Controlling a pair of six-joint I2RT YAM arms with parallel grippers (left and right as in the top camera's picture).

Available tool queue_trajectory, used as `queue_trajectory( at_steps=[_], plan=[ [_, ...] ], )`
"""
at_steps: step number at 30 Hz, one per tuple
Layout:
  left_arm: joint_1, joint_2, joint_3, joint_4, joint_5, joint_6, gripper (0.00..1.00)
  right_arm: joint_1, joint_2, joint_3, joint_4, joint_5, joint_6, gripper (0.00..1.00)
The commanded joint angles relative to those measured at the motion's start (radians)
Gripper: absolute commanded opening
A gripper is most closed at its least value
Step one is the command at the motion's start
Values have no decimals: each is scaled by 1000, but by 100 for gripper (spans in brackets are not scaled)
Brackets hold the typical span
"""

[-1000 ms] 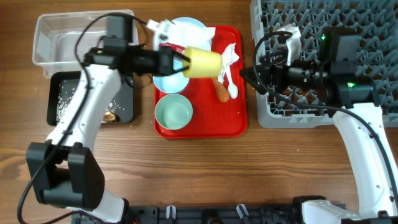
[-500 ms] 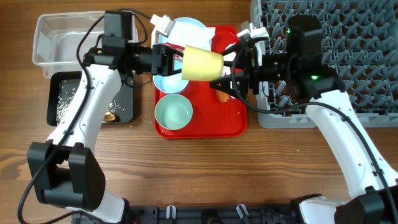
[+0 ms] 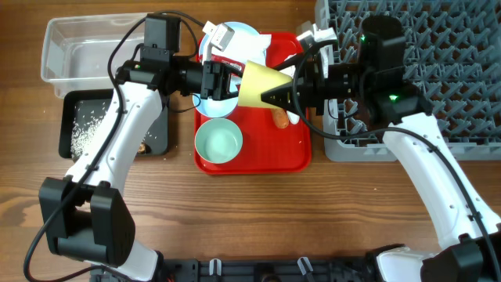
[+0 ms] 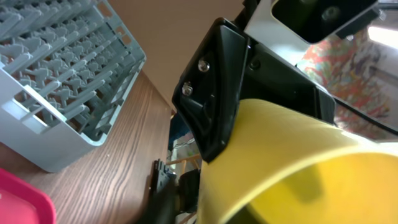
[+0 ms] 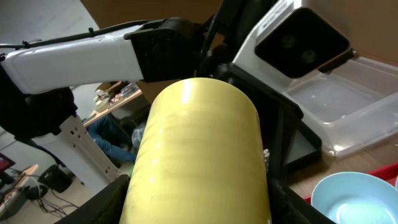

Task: Sort waste into correct bins and load items into the dishwasher rack
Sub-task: 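Place the yellow cup into the grey dish rack with the right gripper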

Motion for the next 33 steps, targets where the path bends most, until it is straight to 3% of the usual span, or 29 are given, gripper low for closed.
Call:
queue_trajectory(
  at_steps=[1,9,17,24,33],
  plan=[
    [-4,-9,8,0,-8,1,38,7,10,16,-6,-36,-12,47],
    [9,-9,8,5,-25,1,39,-92,9,16,-92,-5,-14,47],
    [51,-9,8,2,-100,1,42,-285,3,18,-286,270,16,48],
    [43,-9,8,-79,-384,1,46,-392,-6,114,-557,588,84,47],
    [32,-9,6,-200,-751,1,46,-340,-6,359,-972,1122,147,47]
  ],
)
